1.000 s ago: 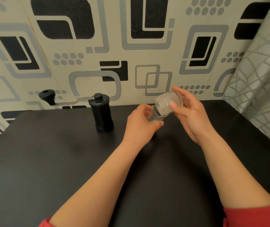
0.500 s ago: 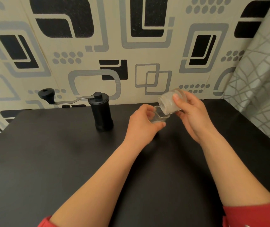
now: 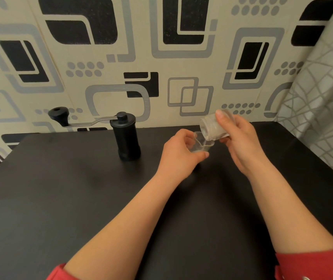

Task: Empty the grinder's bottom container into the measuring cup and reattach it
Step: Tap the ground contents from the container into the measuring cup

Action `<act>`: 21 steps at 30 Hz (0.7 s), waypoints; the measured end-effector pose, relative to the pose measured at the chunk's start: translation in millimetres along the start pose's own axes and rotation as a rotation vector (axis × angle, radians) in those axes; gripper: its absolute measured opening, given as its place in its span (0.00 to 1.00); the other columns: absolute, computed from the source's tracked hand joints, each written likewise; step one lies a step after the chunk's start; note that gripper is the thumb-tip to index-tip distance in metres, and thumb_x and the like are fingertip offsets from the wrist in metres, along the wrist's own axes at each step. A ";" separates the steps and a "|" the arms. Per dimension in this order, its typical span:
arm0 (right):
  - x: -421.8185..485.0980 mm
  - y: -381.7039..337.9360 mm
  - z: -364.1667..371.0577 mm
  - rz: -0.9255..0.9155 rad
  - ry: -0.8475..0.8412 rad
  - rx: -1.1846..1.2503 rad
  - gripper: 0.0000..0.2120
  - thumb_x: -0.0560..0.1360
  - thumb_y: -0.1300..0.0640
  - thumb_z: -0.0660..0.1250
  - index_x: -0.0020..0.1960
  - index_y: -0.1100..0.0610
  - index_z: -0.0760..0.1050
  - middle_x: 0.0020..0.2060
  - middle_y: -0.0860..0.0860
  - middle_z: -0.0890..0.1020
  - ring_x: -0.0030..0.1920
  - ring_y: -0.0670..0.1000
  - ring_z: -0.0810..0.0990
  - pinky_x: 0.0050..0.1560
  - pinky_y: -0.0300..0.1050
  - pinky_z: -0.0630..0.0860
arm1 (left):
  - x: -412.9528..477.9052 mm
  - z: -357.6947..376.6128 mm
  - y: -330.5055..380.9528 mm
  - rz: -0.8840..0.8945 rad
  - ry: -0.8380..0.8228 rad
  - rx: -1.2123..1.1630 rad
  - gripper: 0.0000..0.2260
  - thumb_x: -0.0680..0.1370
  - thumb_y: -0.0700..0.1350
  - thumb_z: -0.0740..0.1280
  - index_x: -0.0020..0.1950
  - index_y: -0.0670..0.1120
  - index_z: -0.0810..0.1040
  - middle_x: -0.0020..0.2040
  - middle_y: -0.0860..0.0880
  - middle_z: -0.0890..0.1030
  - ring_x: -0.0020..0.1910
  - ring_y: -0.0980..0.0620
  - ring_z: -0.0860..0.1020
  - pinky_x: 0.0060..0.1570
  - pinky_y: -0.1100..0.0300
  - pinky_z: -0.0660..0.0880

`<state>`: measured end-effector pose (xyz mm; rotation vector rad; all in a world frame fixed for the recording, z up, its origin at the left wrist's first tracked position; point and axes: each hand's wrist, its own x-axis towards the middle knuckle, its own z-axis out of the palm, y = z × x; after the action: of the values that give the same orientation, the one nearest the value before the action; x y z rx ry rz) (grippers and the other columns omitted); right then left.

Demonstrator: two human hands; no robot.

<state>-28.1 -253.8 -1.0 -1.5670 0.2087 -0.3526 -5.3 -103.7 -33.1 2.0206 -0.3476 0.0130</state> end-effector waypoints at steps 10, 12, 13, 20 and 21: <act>1.6 3.9 -2.4 -0.018 0.064 -0.085 0.31 0.70 0.35 0.71 0.59 0.60 0.76 0.50 0.54 0.81 0.50 0.51 0.79 0.52 0.48 0.76 | -1.6 3.2 -0.3 0.000 -0.024 -0.014 0.22 0.67 0.48 0.79 0.57 0.54 0.75 0.49 0.58 0.77 0.49 0.60 0.77 0.45 0.68 0.72; 2.3 4.3 -2.9 -0.015 0.084 -0.086 0.33 0.70 0.35 0.71 0.59 0.62 0.76 0.49 0.55 0.80 0.48 0.51 0.79 0.50 0.49 0.76 | -1.7 3.2 -0.2 -0.004 -0.028 -0.019 0.22 0.67 0.48 0.79 0.57 0.54 0.75 0.50 0.57 0.78 0.50 0.59 0.77 0.46 0.66 0.73; 2.6 4.4 -3.0 -0.013 0.091 -0.083 0.34 0.69 0.34 0.71 0.59 0.62 0.76 0.48 0.55 0.80 0.47 0.51 0.78 0.49 0.48 0.76 | -1.9 3.2 -0.1 -0.006 -0.031 -0.023 0.22 0.67 0.48 0.79 0.58 0.53 0.75 0.50 0.57 0.78 0.50 0.59 0.77 0.47 0.66 0.73; 1.1 2.9 -2.7 -0.027 0.089 -0.119 0.32 0.62 0.29 0.71 0.46 0.57 0.74 0.40 0.54 0.77 0.39 0.50 0.76 0.43 0.46 0.74 | -3.4 5.0 1.0 -0.006 -0.053 -0.025 0.23 0.67 0.47 0.79 0.59 0.52 0.76 0.51 0.56 0.78 0.51 0.59 0.77 0.48 0.65 0.74; 1.0 3.0 -2.8 -0.030 0.094 -0.128 0.32 0.62 0.28 0.71 0.46 0.56 0.74 0.40 0.54 0.77 0.39 0.50 0.76 0.43 0.46 0.73 | -3.4 5.0 1.3 -0.005 -0.052 -0.025 0.23 0.67 0.47 0.79 0.59 0.52 0.76 0.51 0.56 0.78 0.51 0.59 0.77 0.49 0.64 0.74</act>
<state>-27.8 -256.8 -3.9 -1.6821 0.2854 -0.4435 -9.6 -107.8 -34.7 1.9997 -0.3742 -0.0472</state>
